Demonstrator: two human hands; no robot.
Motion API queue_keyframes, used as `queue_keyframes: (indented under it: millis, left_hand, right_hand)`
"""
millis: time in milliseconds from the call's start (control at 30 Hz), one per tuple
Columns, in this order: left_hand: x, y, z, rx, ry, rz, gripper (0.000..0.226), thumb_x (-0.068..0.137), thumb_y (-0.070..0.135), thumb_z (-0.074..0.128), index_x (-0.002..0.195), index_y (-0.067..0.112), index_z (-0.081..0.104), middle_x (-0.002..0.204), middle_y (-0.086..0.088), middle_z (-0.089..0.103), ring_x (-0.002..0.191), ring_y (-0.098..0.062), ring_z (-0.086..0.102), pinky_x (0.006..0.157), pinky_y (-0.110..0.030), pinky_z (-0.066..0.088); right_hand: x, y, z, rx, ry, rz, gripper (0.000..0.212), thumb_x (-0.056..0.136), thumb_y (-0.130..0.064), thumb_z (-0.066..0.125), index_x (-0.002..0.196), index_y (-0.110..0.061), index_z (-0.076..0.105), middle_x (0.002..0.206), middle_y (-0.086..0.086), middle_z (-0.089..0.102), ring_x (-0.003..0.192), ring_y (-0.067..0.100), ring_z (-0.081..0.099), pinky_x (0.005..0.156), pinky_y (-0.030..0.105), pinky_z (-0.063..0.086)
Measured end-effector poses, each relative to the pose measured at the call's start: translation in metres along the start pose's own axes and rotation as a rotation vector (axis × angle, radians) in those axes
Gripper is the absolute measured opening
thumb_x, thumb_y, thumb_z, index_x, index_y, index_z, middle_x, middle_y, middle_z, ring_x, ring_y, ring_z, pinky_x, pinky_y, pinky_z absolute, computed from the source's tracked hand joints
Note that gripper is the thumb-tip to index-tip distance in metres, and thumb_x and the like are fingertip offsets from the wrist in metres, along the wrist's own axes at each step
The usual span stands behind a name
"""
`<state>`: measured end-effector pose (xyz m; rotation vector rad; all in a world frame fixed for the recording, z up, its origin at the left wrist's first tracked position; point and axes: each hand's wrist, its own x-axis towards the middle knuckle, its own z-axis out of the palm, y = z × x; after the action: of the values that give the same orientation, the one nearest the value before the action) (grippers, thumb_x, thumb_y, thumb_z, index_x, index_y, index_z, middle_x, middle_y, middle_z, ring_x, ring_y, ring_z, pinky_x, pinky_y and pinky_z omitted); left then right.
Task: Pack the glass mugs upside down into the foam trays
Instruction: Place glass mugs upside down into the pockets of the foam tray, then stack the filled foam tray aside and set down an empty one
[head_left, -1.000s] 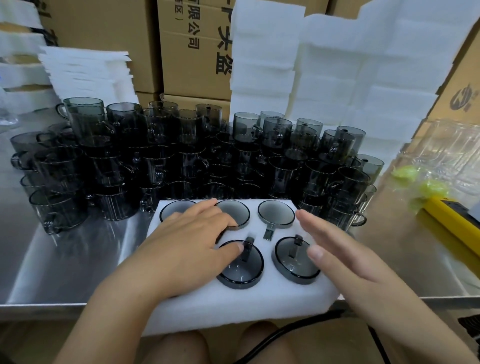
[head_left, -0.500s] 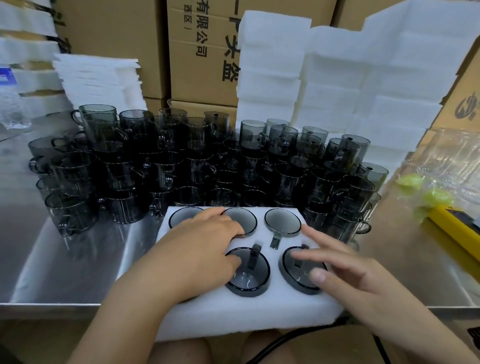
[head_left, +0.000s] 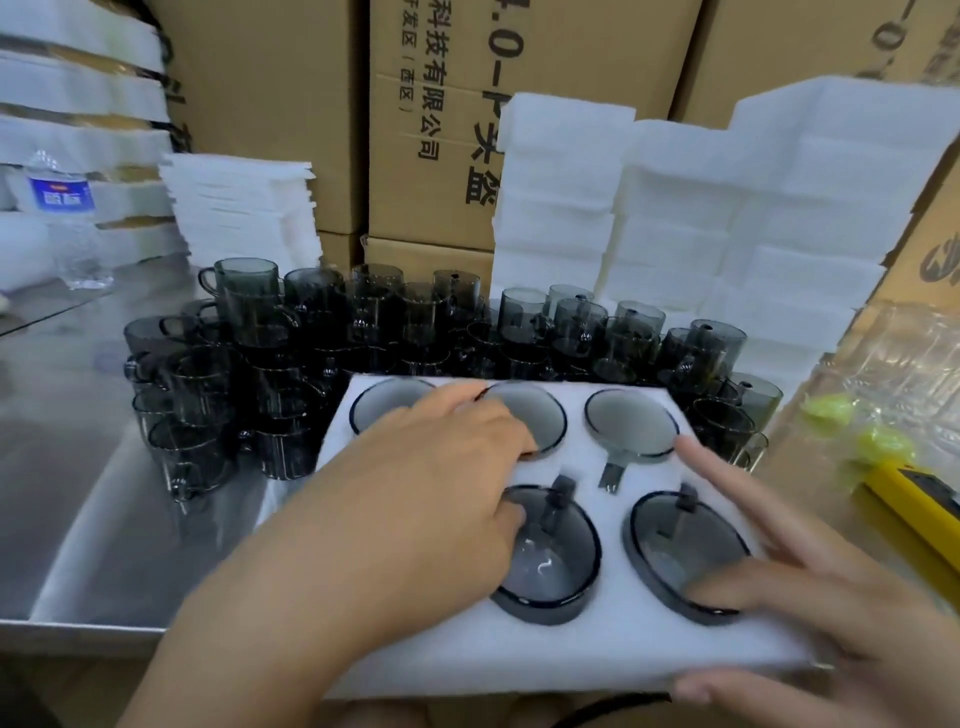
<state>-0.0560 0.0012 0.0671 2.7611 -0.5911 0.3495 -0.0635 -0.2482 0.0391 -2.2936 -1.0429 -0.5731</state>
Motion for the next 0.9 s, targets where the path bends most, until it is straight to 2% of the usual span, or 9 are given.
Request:
queue_keyframes:
  millis: [100,200,333,467,567,633,700,800,900]
  left_hand:
    - [0.025,0.001,-0.053,0.04,0.057,-0.007,0.03,0.091,0.037,0.053,0.12,0.037,0.047,0.124,0.02,0.036,0.119,-0.005,0.031,0.1,-0.026,0.029]
    - [0.058,-0.012,-0.106,0.055,0.108,-0.112,0.035,0.088,0.038,0.062,0.121,0.04,0.052,0.121,0.016,0.028,0.108,-0.011,0.041,0.093,-0.027,0.033]
    - [0.094,-0.043,-0.156,0.209,0.184,-0.289,0.044,0.091,0.044,0.056,0.134,0.041,0.044,0.14,0.0,0.021,0.101,-0.022,0.041,0.092,-0.033,0.033]
    - [0.102,-0.083,-0.184,0.128,0.33,-0.312,0.059,0.09,0.062,0.042,0.144,0.041,0.031,0.154,-0.003,0.015,0.133,-0.03,0.035,0.108,-0.04,0.026]
    - [0.085,-0.123,-0.197,-0.044,0.525,-0.34,0.092,0.065,0.088,0.04,0.144,0.044,0.025,0.157,0.0,0.019,0.138,-0.025,0.032,0.107,-0.044,0.028]
    - [0.079,-0.16,-0.199,-0.242,0.593,-0.588,0.106,0.056,0.091,0.041,0.146,0.038,0.024,0.154,-0.005,0.028,0.131,-0.03,0.042,0.105,-0.046,0.036]
    - [0.08,-0.193,-0.189,-0.66,0.415,-0.792,0.099,0.07,0.085,0.043,0.148,0.027,0.024,0.147,-0.016,0.038,0.114,-0.04,0.057,0.091,-0.047,0.051]
    - [0.089,-0.223,-0.16,-1.118,0.096,-0.807,0.081,0.086,0.065,0.048,0.145,0.012,0.03,0.124,-0.024,0.061,0.09,-0.037,0.071,0.06,-0.033,0.06]
    - [0.109,-0.241,-0.142,-1.398,0.111,-0.747,0.05,0.09,0.042,0.055,0.13,0.013,0.047,0.108,-0.019,0.066,0.077,-0.029,0.073,0.052,-0.029,0.059]
  right_hand:
    - [0.032,-0.012,-0.018,-0.083,0.129,-0.022,0.026,0.073,-0.063,0.06,0.089,-0.043,0.057,0.148,-0.019,0.037,0.123,-0.009,0.045,0.093,0.01,0.038]
    - [0.08,-0.02,-0.024,-0.083,0.203,-0.017,0.019,0.074,-0.054,0.061,0.082,-0.038,0.054,0.149,-0.019,0.035,0.124,-0.021,0.034,0.091,-0.003,0.026]
    - [0.165,-0.02,-0.017,-0.124,0.28,-0.05,0.021,0.082,-0.029,0.073,0.086,-0.021,0.053,0.149,-0.003,0.037,0.127,-0.007,0.033,0.096,-0.001,0.02]
    - [0.239,-0.013,-0.003,-0.083,0.294,-0.062,0.018,0.085,-0.025,0.068,0.087,-0.018,0.051,0.149,-0.002,0.037,0.134,0.01,0.035,0.097,0.013,0.022]
    - [0.275,0.002,0.009,-0.08,0.279,-0.062,0.019,0.086,-0.025,0.067,0.087,-0.017,0.05,0.152,-0.002,0.033,0.139,0.016,0.03,0.108,0.025,0.024]
    - [0.29,0.012,0.018,-0.087,0.254,-0.054,0.02,0.086,-0.025,0.067,0.086,-0.016,0.049,0.153,0.0,0.031,0.142,0.021,0.027,0.113,0.037,0.024]
    - [0.302,0.02,0.029,-0.083,0.245,-0.058,0.02,0.086,-0.023,0.067,0.086,-0.015,0.048,0.153,0.001,0.031,0.142,0.023,0.027,0.113,0.04,0.024]
    - [0.318,0.028,0.047,-0.089,0.238,-0.077,0.02,0.086,-0.023,0.067,0.086,-0.011,0.05,0.152,0.003,0.032,0.138,0.022,0.032,0.111,0.035,0.026]
    - [0.337,0.037,0.062,-0.109,0.186,-0.107,0.021,0.088,-0.024,0.065,0.089,-0.008,0.052,0.153,0.002,0.03,0.141,0.025,0.026,0.114,0.039,0.022]
